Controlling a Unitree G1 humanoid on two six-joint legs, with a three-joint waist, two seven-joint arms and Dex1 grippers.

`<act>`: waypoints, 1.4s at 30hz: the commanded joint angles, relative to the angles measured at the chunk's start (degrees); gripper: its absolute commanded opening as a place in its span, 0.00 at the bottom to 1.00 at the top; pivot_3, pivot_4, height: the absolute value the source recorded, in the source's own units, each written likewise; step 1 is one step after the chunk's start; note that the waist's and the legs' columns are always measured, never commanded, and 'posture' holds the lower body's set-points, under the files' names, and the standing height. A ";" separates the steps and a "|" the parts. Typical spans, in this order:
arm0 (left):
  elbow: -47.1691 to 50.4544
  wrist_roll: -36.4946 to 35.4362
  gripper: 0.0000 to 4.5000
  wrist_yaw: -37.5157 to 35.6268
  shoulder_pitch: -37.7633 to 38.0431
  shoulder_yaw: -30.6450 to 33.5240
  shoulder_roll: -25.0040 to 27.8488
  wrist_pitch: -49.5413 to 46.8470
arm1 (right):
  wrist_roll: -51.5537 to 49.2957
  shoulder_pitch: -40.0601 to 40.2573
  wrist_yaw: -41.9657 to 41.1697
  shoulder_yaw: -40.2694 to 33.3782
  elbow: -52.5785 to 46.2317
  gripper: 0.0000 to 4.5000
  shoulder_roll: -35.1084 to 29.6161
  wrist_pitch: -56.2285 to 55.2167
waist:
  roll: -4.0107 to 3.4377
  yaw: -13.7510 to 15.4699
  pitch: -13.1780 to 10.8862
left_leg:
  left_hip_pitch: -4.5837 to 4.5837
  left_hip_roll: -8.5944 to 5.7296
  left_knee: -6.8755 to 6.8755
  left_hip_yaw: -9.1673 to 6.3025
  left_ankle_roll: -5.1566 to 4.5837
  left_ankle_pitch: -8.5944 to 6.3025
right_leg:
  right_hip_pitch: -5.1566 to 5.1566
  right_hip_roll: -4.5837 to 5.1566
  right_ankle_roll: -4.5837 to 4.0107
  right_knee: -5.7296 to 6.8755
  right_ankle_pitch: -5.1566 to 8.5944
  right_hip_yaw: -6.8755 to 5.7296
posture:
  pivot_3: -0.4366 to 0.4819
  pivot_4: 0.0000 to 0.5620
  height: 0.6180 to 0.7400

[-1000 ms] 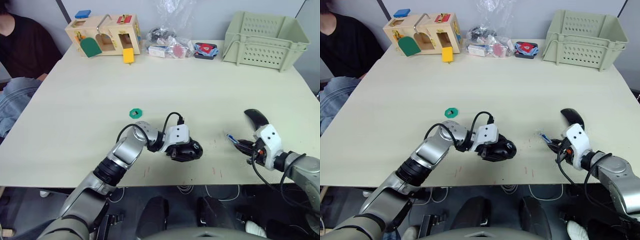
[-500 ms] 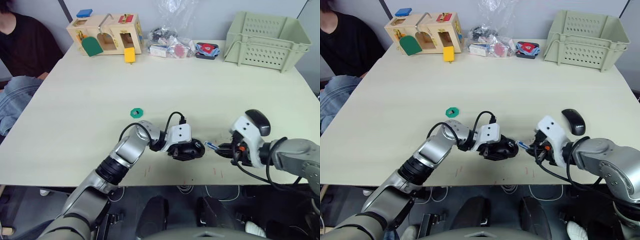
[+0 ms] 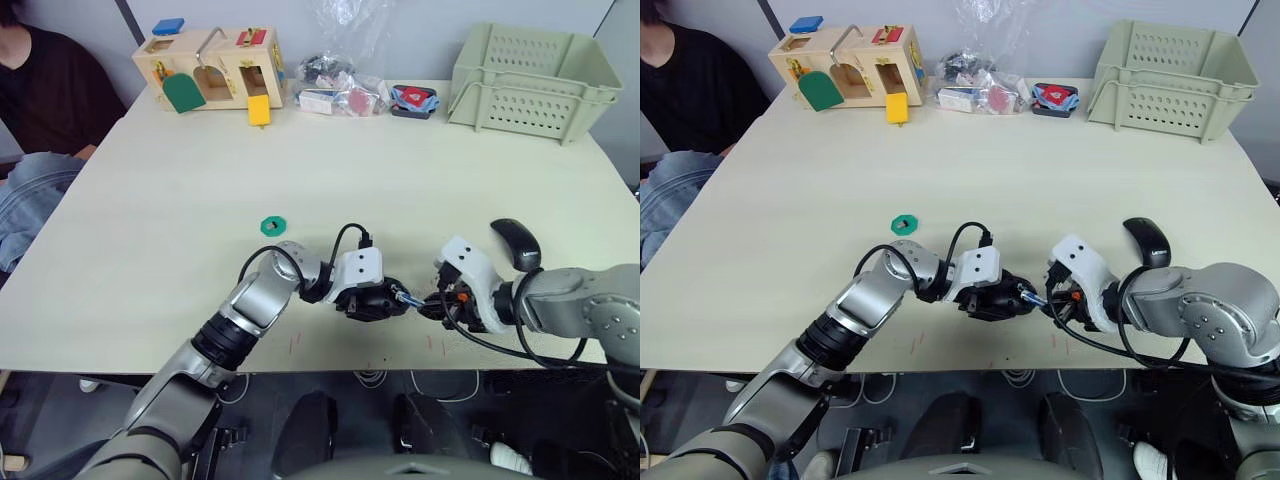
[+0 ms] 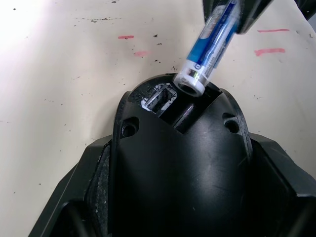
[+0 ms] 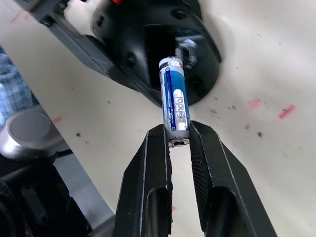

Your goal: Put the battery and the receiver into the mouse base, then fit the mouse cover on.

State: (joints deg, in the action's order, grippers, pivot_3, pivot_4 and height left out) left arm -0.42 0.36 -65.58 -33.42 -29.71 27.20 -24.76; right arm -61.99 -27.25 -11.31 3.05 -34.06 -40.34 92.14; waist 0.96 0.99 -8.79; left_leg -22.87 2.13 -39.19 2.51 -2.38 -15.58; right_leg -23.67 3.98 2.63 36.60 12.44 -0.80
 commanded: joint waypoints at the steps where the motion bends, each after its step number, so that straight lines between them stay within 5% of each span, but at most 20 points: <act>1: -1.19 2.25 0.70 1.32 1.40 -1.83 0.20 -1.66 | -6.62 -1.16 4.90 0.79 1.39 0.00 -1.20 0.36 | 0.00 -0.01 0.00 | 0.00 0.00 0.00 0.00 0.00 0.00 | 0.00 0.00 0.00 0.00 0.00 0.00 | 0.48 0.27 1.00; 19: -0.65 2.35 0.70 1.75 1.92 -2.08 0.07 -2.04 | -25.94 -5.87 31.77 5.24 12.63 0.00 4.80 -1.40 | 0.01 -0.06 0.01 | -0.03 0.05 0.02 0.01 -0.05 -0.03 | 0.00 0.04 0.01 -0.04 0.00 0.00 | 0.48 0.27 1.00; 27: -1.25 2.36 0.70 1.69 1.75 -1.93 0.18 -1.80 | -29.90 -6.11 33.61 6.68 11.05 0.87 0.51 -5.19 | 0.01 -0.09 0.01 | -0.05 0.07 0.03 0.01 -0.09 -0.05 | -0.01 0.05 0.02 -0.08 0.00 0.00 | 0.48 0.27 1.00; 36: -1.97 2.50 0.70 1.63 1.50 -2.04 0.08 -1.23 | -19.47 1.51 19.36 2.61 0.53 0.87 -5.33 -14.34 | 0.01 0.04 0.00 | -0.13 0.08 0.04 -0.06 -0.12 -0.07 | -0.01 0.06 0.09 -0.20 0.04 -0.07 | 0.48 0.27 1.00; 39: -2.85 2.66 0.70 1.99 1.35 -1.99 -0.26 -1.03 | -4.84 11.14 7.22 2.34 -3.42 0.87 -6.74 -28.49 | 0.00 0.17 0.01 | -0.14 0.07 0.04 -0.09 -0.13 -0.07 | 0.01 0.06 0.24 -0.27 0.11 -0.11 | 0.48 0.27 1.00; 42: -3.12 2.66 0.70 2.24 1.36 -1.87 -0.54 -1.15 | 6.77 17.69 -2.68 4.65 -4.21 0.67 -8.22 -39.86 | -0.01 0.16 0.04 | -0.12 0.05 0.04 0.03 -0.13 -0.07 | 0.01 0.06 0.43 -0.35 0.05 0.00 | 0.48 0.27 1.00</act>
State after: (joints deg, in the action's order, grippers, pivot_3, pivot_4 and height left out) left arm -0.64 0.54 -64.94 -33.30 -29.75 26.47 -24.68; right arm -59.10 -10.17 -10.14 7.13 -36.54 -48.26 56.87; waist 0.94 1.15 -8.75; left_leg -23.00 2.15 -39.15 2.48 -2.51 -15.65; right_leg -23.64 4.03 3.07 36.17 12.50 -0.87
